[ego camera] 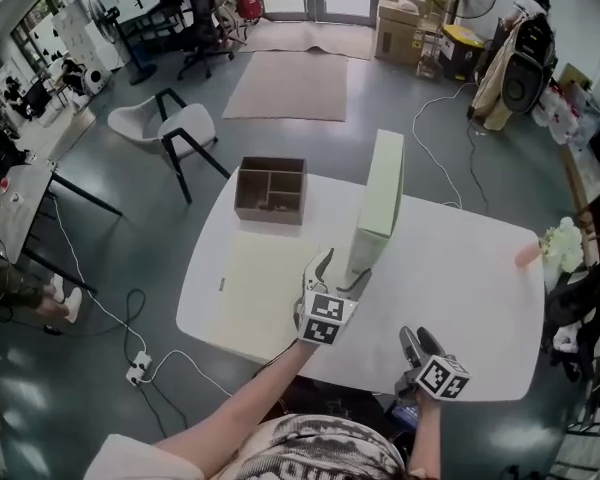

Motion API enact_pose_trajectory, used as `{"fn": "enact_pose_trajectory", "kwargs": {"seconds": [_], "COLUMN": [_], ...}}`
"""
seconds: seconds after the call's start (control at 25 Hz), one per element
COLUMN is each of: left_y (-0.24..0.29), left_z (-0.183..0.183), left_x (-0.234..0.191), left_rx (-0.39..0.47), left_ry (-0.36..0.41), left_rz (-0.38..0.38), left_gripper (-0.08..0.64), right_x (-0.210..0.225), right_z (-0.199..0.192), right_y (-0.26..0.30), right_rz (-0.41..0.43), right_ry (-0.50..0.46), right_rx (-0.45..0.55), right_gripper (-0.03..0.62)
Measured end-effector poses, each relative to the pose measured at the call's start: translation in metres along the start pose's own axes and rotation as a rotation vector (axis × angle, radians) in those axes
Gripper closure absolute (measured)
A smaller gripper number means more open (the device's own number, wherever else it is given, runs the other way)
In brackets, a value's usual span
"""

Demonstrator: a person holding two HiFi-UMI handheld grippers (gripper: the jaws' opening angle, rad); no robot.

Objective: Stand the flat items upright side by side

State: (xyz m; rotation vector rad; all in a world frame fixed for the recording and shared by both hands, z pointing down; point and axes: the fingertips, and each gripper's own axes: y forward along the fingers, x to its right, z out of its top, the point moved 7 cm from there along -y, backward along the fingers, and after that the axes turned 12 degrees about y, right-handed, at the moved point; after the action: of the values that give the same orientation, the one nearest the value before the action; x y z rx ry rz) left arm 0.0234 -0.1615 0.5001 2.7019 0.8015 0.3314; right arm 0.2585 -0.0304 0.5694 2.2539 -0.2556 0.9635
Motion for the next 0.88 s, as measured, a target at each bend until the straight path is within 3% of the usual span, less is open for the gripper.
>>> {"fn": "enact_pose_trajectory", "kwargs": {"seconds": [0.24, 0.36, 0.56, 0.68, 0.88], "left_y": [-0.070, -0.113, -0.197, -0.234, -0.267], "left_z": [-0.039, -0.071, -0.130, -0.160, -0.201], "left_x": [-0.037, -0.067, -0.105, -0.114, -0.123], "left_rx": [-0.039, -0.092, -0.203, -0.255, -0.306], "left_ry": [-0.008, -0.093, -0.247, -0.337, -0.462], "left_rz": [-0.001, 0.065, 0.244, 0.329, 0.346], "left_gripper": [0.206, 0.206, 0.206, 0.206, 0.199], "right_x": [-0.040, -0.066, -0.113, -0.132, -0.153], "right_z": [-0.024, -0.038, -0.058, -0.067, -0.078], "right_y": [0.036, 0.062, 0.109, 0.135, 0.185], "right_rz": [0.075, 0.138, 0.233, 0.256, 0.200], "right_ry": [-0.042, -0.070, -0.133, -0.169, -0.159], "right_rx": [-0.102, -0.167, -0.270, -0.310, -0.296], "right_gripper": [0.330, 0.330, 0.328, 0.292, 0.208]}}
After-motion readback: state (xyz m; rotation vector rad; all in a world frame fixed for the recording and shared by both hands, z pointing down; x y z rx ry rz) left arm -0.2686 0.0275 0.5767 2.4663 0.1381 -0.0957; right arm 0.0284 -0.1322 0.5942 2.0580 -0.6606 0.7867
